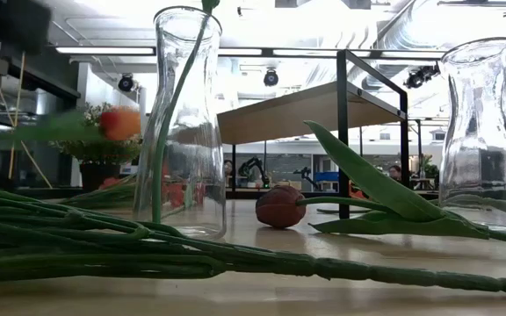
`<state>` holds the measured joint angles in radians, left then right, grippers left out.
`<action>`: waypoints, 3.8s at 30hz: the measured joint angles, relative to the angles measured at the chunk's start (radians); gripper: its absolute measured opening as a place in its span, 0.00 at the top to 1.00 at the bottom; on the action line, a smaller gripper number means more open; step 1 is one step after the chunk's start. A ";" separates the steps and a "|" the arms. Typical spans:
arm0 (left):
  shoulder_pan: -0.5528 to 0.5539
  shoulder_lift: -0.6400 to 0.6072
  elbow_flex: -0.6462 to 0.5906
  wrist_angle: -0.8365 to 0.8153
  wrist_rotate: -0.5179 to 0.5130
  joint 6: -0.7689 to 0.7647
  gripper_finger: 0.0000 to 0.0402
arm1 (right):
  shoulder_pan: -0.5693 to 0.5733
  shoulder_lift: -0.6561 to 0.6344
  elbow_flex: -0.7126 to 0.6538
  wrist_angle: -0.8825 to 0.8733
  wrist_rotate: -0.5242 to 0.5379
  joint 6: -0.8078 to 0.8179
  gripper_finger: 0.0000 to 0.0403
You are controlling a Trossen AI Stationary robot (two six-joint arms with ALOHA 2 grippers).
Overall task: Pick and place flowers into a vace then onto a shelf
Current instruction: Put the orange tulip into the left transparent vase
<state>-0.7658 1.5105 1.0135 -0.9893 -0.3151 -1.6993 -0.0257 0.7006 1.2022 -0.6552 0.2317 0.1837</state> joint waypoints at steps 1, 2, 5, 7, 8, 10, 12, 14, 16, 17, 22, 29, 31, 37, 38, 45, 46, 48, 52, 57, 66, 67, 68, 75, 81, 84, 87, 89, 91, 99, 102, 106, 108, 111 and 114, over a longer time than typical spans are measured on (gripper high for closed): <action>0.000 0.000 0.028 -0.039 -0.022 0.000 0.95 | 0.000 0.000 0.000 0.000 0.000 0.000 0.09; 0.000 0.000 0.057 -0.082 -0.045 0.000 0.95 | 0.000 0.000 0.000 0.000 0.000 0.000 0.09; 0.000 0.000 0.147 -0.211 -0.125 -0.002 0.95 | 0.000 0.000 0.000 0.000 0.000 0.000 0.09; 0.000 0.000 0.205 -0.292 -0.184 -0.009 0.95 | 0.000 0.000 0.000 0.000 0.000 0.000 0.09; 0.000 -0.001 0.232 -0.325 -0.214 -0.011 0.95 | 0.000 0.000 0.000 0.000 0.000 0.000 0.09; 0.000 -0.001 0.282 -0.378 -0.272 -0.012 0.95 | 0.000 0.000 0.000 0.000 0.000 0.000 0.09; 0.000 -0.002 0.324 -0.417 -0.332 -0.013 0.95 | 0.000 0.000 0.000 0.000 0.000 0.000 0.09; 0.000 -0.002 0.357 -0.435 -0.398 -0.014 0.95 | 0.000 0.000 0.000 0.000 -0.004 0.000 0.09; 0.000 -0.002 0.377 -0.439 -0.455 -0.014 0.95 | 0.000 0.000 0.000 0.000 -0.006 0.000 0.09; 0.000 -0.002 0.384 -0.443 -0.477 -0.014 0.95 | 0.000 0.000 0.000 0.000 -0.006 0.000 0.09; 0.000 -0.002 0.403 -0.444 -0.538 -0.015 0.95 | 0.000 0.000 0.000 0.000 -0.007 0.000 0.09; 0.000 -0.002 0.429 -0.447 -0.654 -0.037 0.95 | 0.000 0.000 0.000 0.000 -0.007 0.000 0.09; 0.000 -0.002 0.443 -0.446 -0.681 -0.036 0.95 | 0.000 0.000 0.000 0.000 -0.007 0.000 0.09; 0.000 -0.002 0.492 -0.456 -0.769 -0.032 0.95 | 0.000 0.000 0.000 0.000 -0.007 0.000 0.09; 0.000 -0.002 0.502 -0.458 -0.781 -0.026 0.95 | 0.000 0.000 0.000 0.000 -0.007 0.000 0.09; -0.001 -0.002 0.579 -0.450 -0.839 0.026 0.95 | 0.000 0.000 0.000 -0.004 -0.007 -0.001 0.09; -0.001 -0.002 0.588 -0.450 -0.844 0.028 0.95 | 0.000 0.000 0.000 -0.006 -0.007 -0.001 0.09; -0.003 -0.002 0.605 -0.449 -0.845 0.028 0.95 | 0.000 0.000 0.000 -0.013 -0.007 -0.001 0.09; -0.029 -0.002 0.629 -0.448 -0.862 0.011 0.95 | 0.000 0.000 0.000 -0.015 -0.007 -0.001 0.09; -0.064 -0.002 0.632 -0.448 -0.897 -0.040 0.95 | 0.000 0.000 0.000 -0.015 0.015 0.000 0.09; -0.150 -0.002 0.632 -0.447 -0.949 -0.116 0.95 | 0.000 0.000 0.000 -0.014 0.070 0.066 0.09; -0.158 -0.002 0.632 -0.445 -0.956 -0.116 0.95 | 0.000 0.000 0.000 -0.014 0.075 0.075 0.09; -0.167 -0.002 0.632 -0.442 -0.964 -0.118 0.95 | 0.000 0.000 0.000 -0.014 0.079 0.080 0.09; -0.212 -0.002 0.632 -0.364 -1.027 -0.122 0.95 | 0.000 0.000 0.000 -0.014 0.103 0.064 0.09; -0.210 0.020 0.631 -0.174 -1.099 0.020 0.95 | 0.000 0.000 0.000 -0.014 0.103 -0.009 0.09; -0.210 0.031 0.631 -0.082 -1.146 0.110 0.95 | 0.000 0.000 0.000 -0.014 0.103 -0.032 0.09; -0.210 0.046 0.631 0.006 -1.186 0.201 0.95 | 0.000 0.000 0.000 -0.014 0.102 -0.032 0.09; -0.210 0.059 0.631 0.059 -1.210 0.253 0.95 | 0.000 0.000 0.000 -0.014 0.102 -0.035 0.09; -0.210 0.071 0.631 0.100 -1.223 0.296 0.95 | 0.000 0.000 0.000 -0.014 0.102 -0.035 0.09; -0.209 0.128 0.631 0.229 -1.259 0.429 0.95 | 0.000 0.000 0.000 -0.014 0.095 -0.035 0.09; -0.200 0.149 0.631 0.238 -1.259 0.443 0.95 | 0.000 0.000 0.000 -0.014 0.095 -0.035 0.09; -0.186 0.181 0.630 0.227 -1.255 0.470 0.95 | 0.000 0.000 0.000 -0.014 0.095 -0.035 0.09; -0.169 0.192 0.631 0.232 -1.256 0.497 0.95 | 0.000 0.000 0.000 -0.014 0.095 -0.035 0.09; -0.150 0.211 0.630 0.229 -1.254 0.518 0.95 | 0.000 0.000 0.000 -0.014 0.094 -0.035 0.09; -0.116 0.224 0.632 0.231 -1.259 0.525 0.95 | 0.000 0.000 0.000 -0.014 0.094 -0.030 0.09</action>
<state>-0.8817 1.7342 1.6451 -0.7582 -1.5744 -1.1747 -0.0261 0.7007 1.2022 -0.6693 0.3260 0.1533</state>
